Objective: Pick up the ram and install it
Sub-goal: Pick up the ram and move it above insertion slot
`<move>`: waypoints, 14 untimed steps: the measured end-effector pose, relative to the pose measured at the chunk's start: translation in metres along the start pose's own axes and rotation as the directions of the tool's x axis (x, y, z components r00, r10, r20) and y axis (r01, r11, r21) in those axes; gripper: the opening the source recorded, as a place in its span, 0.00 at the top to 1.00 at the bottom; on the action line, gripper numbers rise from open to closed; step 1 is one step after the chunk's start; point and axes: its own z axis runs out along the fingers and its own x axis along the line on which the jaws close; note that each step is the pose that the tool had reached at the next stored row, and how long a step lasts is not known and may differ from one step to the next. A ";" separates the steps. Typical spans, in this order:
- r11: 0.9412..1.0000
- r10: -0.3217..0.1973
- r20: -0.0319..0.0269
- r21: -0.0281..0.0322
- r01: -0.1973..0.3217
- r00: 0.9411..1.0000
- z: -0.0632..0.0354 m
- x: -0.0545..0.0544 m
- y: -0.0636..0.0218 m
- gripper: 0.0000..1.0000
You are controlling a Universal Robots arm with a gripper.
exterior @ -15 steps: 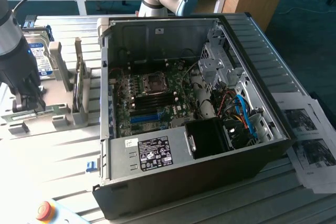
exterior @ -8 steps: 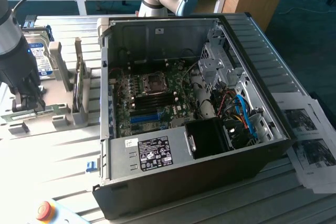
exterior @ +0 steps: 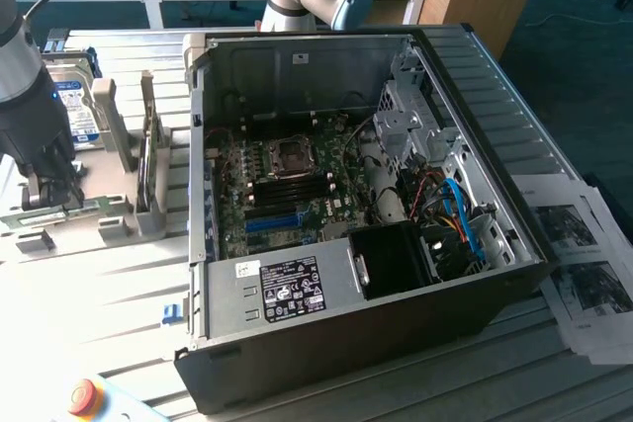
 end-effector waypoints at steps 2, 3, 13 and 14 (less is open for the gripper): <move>1.000 0.000 0.000 0.000 0.000 1.000 0.0000 0.000 0.0000 0.88; 1.000 0.000 0.000 0.000 0.000 1.000 0.0000 0.000 -0.0001 0.88; 1.000 0.000 0.000 0.000 0.000 1.000 -0.0117 -0.001 0.0000 0.88; 1.000 0.000 0.000 0.000 0.000 1.000 -0.0129 -0.001 0.0001 0.88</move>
